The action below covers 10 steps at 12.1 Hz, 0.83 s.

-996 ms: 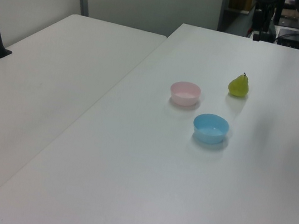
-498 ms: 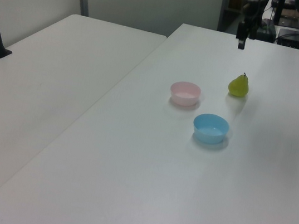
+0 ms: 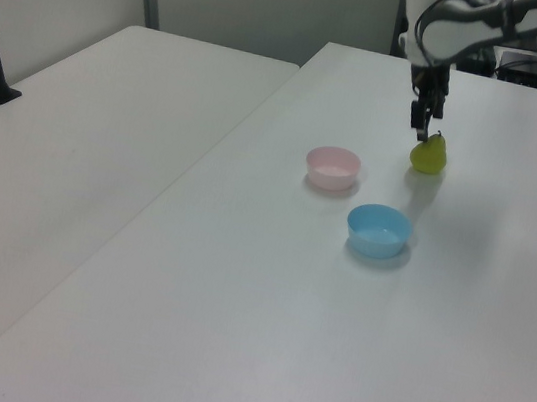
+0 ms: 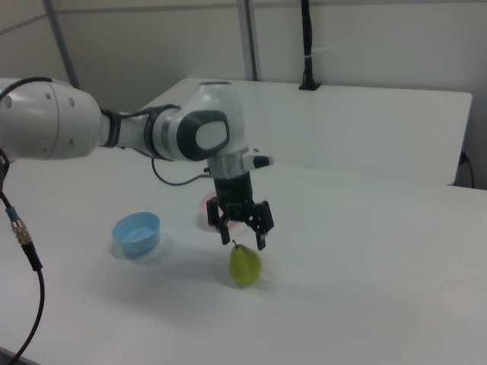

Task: Place the pear in the bowl
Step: 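Close the gripper around the pear and lift it off the table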

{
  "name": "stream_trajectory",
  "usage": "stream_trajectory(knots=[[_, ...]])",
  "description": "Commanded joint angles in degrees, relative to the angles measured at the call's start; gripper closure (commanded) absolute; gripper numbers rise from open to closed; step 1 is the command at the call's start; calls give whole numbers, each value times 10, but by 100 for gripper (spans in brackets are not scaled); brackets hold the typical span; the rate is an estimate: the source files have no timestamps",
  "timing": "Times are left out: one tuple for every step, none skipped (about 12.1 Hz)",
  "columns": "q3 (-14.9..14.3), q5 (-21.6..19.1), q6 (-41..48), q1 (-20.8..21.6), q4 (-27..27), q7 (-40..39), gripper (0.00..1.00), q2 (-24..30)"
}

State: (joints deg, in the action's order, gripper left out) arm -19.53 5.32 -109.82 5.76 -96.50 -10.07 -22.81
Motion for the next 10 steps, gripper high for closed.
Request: stream_trajectory(knots=[[-15,20,-60,29,-47,-5,1,-18],[-15,27,-65,29,-51,-11,14,-20],[-15,31,-65,28,-50,-25,30,-18],[-15,31,-61,26,-50,-54,50,-16],[-15,30,-57,24,-50,-71,67,-10],[-16,30,-51,23,-49,-75,76,0],[-17,28,-33,23,-46,-80,77,16],[-24,22,-18,29,-37,-80,76,30],[-24,2,-2,30,-9,-76,76,31],[-24,-27,20,41,24,-76,76,26]])
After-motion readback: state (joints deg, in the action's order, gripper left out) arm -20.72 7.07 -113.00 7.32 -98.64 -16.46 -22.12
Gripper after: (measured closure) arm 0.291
